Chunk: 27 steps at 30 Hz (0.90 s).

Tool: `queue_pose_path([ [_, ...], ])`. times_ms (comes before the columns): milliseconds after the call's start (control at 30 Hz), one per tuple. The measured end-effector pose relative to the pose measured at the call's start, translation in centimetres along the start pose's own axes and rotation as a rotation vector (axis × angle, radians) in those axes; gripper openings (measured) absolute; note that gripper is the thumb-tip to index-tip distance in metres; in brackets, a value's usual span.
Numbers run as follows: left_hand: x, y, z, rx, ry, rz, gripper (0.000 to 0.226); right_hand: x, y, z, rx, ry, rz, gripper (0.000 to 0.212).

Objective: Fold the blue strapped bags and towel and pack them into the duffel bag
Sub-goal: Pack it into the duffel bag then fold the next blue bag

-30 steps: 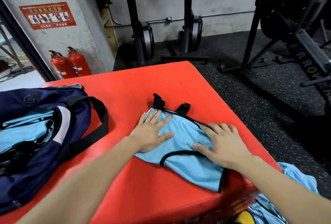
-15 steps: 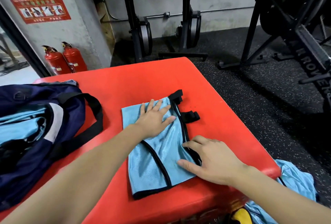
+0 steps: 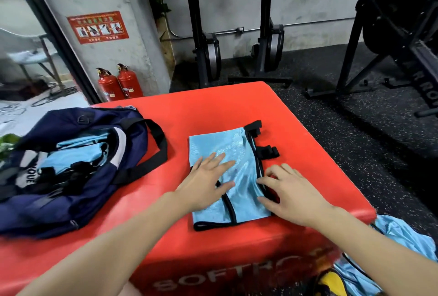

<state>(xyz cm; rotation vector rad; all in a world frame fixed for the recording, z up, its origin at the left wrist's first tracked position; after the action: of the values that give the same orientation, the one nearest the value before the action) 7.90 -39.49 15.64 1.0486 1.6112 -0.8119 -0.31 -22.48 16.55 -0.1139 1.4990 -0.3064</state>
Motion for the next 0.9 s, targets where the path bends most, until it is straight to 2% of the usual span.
queue_pose_path([
  [133,0.5,4.2,0.8,0.027,0.0,-0.005,0.072,1.5,1.1,1.5,-0.115,-0.043,0.02,0.041],
  [300,0.4,8.2,2.0,0.079,0.081,-0.074,0.051,1.0,3.1,1.0,-0.029,-0.018,0.019,0.054],
  [433,-0.4,10.0,2.6,0.045,0.197,-0.094,0.038,1.4,3.6,2.6,-0.074,-0.103,0.07,0.065],
  [500,-0.6,10.8,2.6,0.015,0.225,-0.1,0.046,2.1,3.5,3.4,-0.066,-0.206,0.113,0.072],
  [600,-0.2,11.9,2.4,-0.017,0.215,-0.049,0.063,2.2,3.7,3.9,-0.047,-0.302,0.072,0.076],
  [733,0.1,13.4,1.7,0.011,0.155,-0.013,0.065,2.1,4.6,4.4,-0.067,-0.303,0.064,0.057],
  [900,1.0,15.3,0.2,0.094,0.071,-0.03,0.041,1.9,6.2,5.3,-0.095,-0.241,0.063,0.041],
])
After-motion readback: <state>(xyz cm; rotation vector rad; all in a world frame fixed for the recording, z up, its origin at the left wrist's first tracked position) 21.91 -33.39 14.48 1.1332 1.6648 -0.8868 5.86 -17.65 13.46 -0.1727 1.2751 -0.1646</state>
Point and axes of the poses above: each hand's wrist, its own y-axis away from the middle knuckle, its own x-axis out of the palm, z = x × y, the point moved 9 cm from there along -y, towards the middle knuckle, and after that the axes turned 14 degrees about -x, right-handed, at the moved point
